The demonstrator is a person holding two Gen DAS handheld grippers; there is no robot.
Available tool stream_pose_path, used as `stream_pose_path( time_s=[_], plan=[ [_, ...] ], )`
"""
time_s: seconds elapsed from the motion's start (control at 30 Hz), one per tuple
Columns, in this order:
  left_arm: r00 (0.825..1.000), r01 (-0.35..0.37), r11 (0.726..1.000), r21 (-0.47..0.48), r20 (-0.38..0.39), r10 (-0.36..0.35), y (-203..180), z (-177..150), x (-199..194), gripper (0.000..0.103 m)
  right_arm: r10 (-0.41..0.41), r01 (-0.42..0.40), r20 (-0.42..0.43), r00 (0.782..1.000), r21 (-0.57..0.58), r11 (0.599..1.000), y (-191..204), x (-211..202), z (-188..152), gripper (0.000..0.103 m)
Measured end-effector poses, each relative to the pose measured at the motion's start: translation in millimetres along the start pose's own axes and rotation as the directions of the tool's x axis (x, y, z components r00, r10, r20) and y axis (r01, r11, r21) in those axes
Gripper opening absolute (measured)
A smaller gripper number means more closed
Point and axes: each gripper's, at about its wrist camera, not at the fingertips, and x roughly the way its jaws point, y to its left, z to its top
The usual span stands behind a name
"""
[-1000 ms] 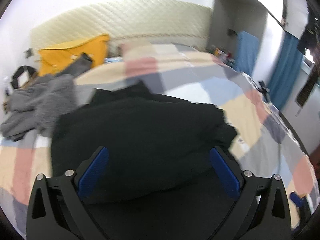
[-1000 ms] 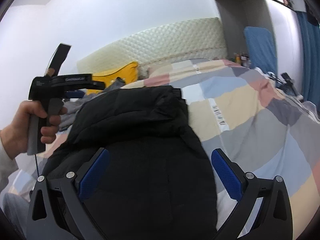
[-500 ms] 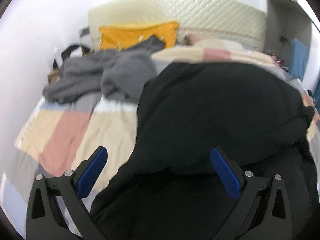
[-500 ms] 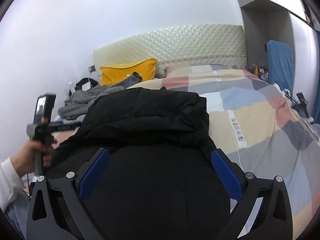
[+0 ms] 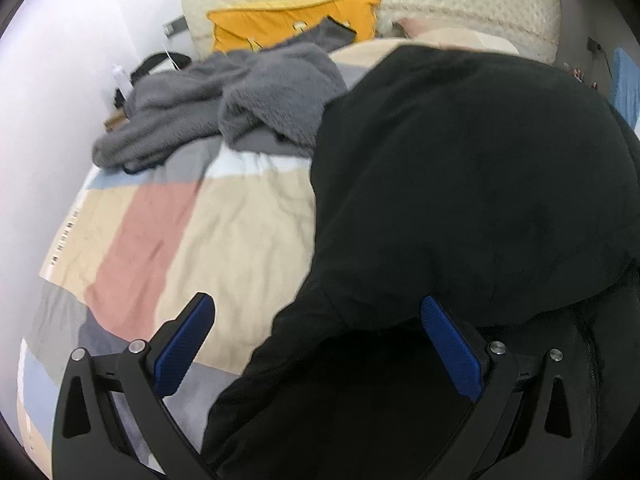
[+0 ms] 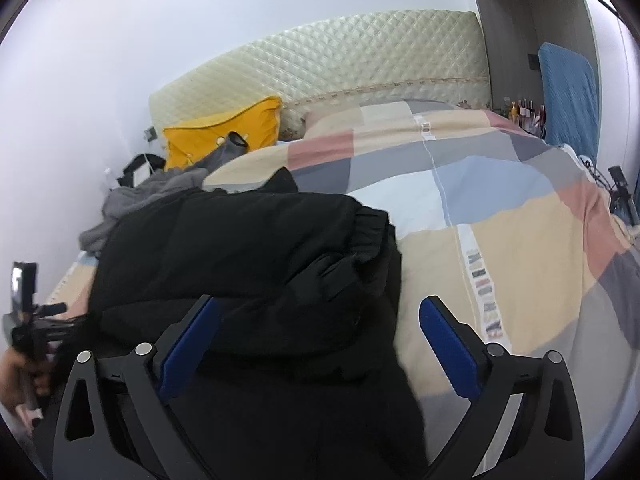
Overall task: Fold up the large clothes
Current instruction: 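Open the left tool and move both tools to the jacket's side edge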
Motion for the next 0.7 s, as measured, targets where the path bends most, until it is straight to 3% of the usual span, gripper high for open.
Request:
stream_pose_path(
  time_s=[0.2, 0.3, 0.37, 0.5, 0.7],
  plan=[
    [0.999, -0.003, 1.000, 0.019, -0.039, 0.004, -11, -3, 15, 0.102, 0.001, 0.000, -0.022, 1.000, 0.035, 0.999, -17, 19, -6, 0.084],
    [0.999, -0.016, 0.998, 0.054, -0.045, 0.018, -20, -5, 20, 0.102, 0.033, -0.032, 0.001, 0.999, 0.063, 0.998, -21, 16, -3, 0.075],
    [0.998, -0.023, 0.997, 0.069, -0.056, 0.027, -24, -6, 24, 0.102, 0.040, -0.041, 0.016, 0.999, 0.063, 0.997, -19, 14, 0, 0.063],
    [0.997, -0.028, 0.994, 0.105, -0.075, 0.036, -32, -9, 30, 0.102, 0.066, -0.067, 0.041, 0.997, 0.035, 0.997, -11, 12, 5, 0.055],
    [0.996, -0.040, 0.993, 0.114, -0.072, 0.049, -34, -10, 32, 0.102, 0.025, -0.025, -0.024, 0.999, 0.002, 1.000, -8, 38, 0, 0.042]
  ],
)
